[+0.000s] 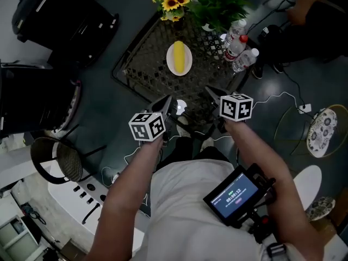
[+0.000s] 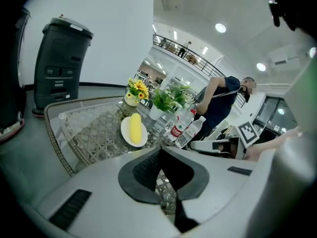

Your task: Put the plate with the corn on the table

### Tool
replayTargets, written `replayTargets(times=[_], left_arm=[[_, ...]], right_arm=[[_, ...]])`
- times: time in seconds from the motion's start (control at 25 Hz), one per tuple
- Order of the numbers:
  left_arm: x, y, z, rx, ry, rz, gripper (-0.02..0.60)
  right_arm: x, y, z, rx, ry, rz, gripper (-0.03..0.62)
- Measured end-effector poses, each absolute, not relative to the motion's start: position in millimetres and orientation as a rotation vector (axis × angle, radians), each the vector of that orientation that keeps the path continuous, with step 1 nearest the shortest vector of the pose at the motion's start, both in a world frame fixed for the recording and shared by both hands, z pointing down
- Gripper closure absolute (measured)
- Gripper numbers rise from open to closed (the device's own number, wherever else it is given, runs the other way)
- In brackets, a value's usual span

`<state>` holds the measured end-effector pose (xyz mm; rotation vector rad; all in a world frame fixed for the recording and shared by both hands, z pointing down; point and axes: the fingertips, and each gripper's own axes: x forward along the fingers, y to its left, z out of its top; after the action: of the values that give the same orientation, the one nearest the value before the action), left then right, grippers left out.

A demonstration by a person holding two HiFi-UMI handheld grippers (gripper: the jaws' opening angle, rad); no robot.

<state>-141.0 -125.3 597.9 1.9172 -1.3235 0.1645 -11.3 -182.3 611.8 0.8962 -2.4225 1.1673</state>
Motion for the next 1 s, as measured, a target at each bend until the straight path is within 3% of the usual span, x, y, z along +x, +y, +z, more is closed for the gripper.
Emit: replayTargets(times=[1.0], left_arm=[[-91,-32,490,2.111,-1.458,0.119,0.574]], right_arm=[[56,-115,481,0.739,-2.683,1.041,0.586]])
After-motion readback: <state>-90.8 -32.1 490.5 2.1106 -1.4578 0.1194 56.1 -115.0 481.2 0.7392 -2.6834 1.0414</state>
